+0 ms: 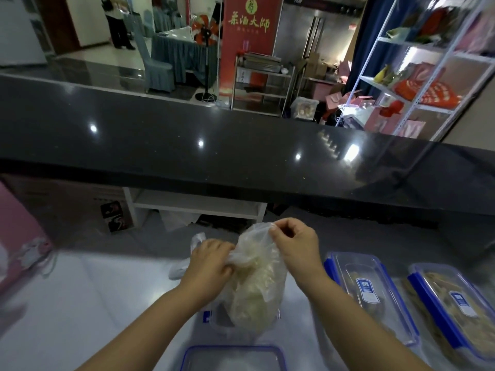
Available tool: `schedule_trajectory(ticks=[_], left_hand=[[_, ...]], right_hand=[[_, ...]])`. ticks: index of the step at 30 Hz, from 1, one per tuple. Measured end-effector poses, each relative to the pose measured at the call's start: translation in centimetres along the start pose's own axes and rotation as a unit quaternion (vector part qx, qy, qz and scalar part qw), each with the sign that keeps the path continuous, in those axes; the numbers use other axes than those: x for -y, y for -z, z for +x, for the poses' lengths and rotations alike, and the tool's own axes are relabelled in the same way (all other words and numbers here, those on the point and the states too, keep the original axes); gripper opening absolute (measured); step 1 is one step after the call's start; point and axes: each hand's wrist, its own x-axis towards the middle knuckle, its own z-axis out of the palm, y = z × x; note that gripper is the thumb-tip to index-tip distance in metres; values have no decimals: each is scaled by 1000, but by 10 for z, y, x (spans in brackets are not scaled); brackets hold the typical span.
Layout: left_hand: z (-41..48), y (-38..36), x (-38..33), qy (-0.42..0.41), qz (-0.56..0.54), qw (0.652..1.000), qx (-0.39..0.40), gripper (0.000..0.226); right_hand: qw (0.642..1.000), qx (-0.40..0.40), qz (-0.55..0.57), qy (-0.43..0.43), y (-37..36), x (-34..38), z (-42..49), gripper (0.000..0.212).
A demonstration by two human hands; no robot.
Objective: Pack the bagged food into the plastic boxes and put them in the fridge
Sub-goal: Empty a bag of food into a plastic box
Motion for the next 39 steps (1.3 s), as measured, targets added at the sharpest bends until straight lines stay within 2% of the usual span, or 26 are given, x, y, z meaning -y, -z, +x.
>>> schedule_trajectory(ticks=[2,4,6,8,10,13,15,16,18,19,20,25,28,32,35,37,39], left_hand=[[-2,3,8,18,61,998,-2,43],[-5,13,6,6,33,997,-64,55],[-9,22,-5,-30,-17,993,-116,56],[-14,26,-16,-85,-34,987,-128,50],[-17,28,-27,-121,-32,988,-85,49],[-19,28,-38,-138,-43,989,16,65],[-20,25,-38,-197,-26,979,42,73],[-19,21,-36,-230,-3,972,38,67],[-15,17,-27,-276,29,961,-13,35],[-13,16,-22,-274,26,961,-32,19],[-11,17,-18,-258,20,965,-47,12],[-18,24,11,-111,88,986,-86,20],[-20,29,21,-31,168,982,-81,11],[-20,27,26,-3,175,983,-56,20],[-23,23,29,-1,145,989,-37,21],[-25,23,30,0,116,993,-31,16],[-27,24,32,-4,111,994,-11,23]], right_hand=[[999,40,-24,-20,-9,-8,-3,8],[997,61,-18,-39,-13,-12,-3,7],[996,70,4,-52,-14,-12,0,7],[993,87,33,-70,-13,-10,4,7],[987,116,72,-90,-11,-9,7,8],[975,150,122,-109,-7,-12,8,17],[970,168,133,-116,-4,-16,7,18],[970,171,131,-116,-3,-18,6,17],[972,158,130,-115,-2,-20,6,17],[974,141,131,-116,-1,-22,6,19],[978,120,124,-116,1,-23,5,22],[990,67,54,-111,7,-41,1,24],[991,72,27,-111,3,-50,2,24],[987,117,-40,-100,-15,-58,5,32],[975,161,-139,-64,-28,-66,3,41],[968,169,-181,-48,-31,-69,-1,42],[962,163,-219,-22,-28,-70,-5,39]])
